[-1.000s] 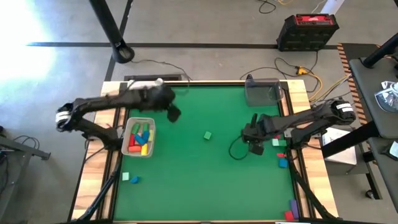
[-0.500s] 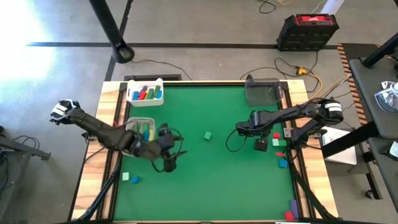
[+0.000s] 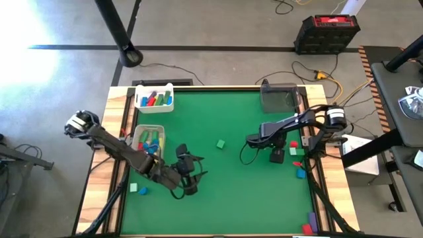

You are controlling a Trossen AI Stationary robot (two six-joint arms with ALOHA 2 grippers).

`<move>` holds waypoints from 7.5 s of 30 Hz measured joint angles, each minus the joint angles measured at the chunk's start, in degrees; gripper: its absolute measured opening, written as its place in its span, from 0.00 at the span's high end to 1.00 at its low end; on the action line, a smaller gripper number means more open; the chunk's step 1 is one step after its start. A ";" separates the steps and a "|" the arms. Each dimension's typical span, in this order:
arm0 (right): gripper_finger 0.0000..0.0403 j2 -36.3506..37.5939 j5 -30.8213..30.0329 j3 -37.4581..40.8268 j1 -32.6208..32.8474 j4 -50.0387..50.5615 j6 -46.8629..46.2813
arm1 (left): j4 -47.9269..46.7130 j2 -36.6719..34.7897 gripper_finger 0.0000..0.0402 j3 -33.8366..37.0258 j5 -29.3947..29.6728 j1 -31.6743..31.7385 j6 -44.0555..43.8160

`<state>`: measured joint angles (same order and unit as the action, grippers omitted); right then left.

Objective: Sort blocks by size
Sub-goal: Put the blue half circle block into the black bin, then put the green half circle block into the black bin

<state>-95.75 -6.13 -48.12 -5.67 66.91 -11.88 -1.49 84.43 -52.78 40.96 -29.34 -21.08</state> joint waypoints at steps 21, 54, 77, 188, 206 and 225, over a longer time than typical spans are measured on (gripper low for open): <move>0.80 5.77 -13.58 -15.24 -3.01 7.47 2.60 | 7.72 7.71 0.42 -0.11 4.59 -0.26 -0.92; 0.80 -5.01 -5.26 -20.94 -51.43 -15.55 -2.60 | 14.77 13.85 0.42 -0.06 -0.37 -6.04 -3.32; 0.34 14.05 -8.77 -25.29 -45.52 -9.83 -5.37 | 19.53 17.98 0.42 -1.76 3.25 -9.62 -7.29; 0.57 5.80 -2.82 0.68 -49.05 -48.98 -34.65 | 17.18 17.91 0.42 -1.07 4.64 -11.19 -7.95; 0.25 23.99 -12.38 -0.46 -40.11 -35.12 -25.53 | 17.84 17.91 0.42 -1.18 4.86 -11.23 -7.95; 0.30 30.83 7.52 3.56 4.80 9.25 -51.21 | 17.87 17.91 0.42 -1.03 5.21 -11.10 -7.08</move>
<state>-64.92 1.39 -44.55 -0.87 76.16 -63.09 16.38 102.35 -53.80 46.17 -40.44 -28.16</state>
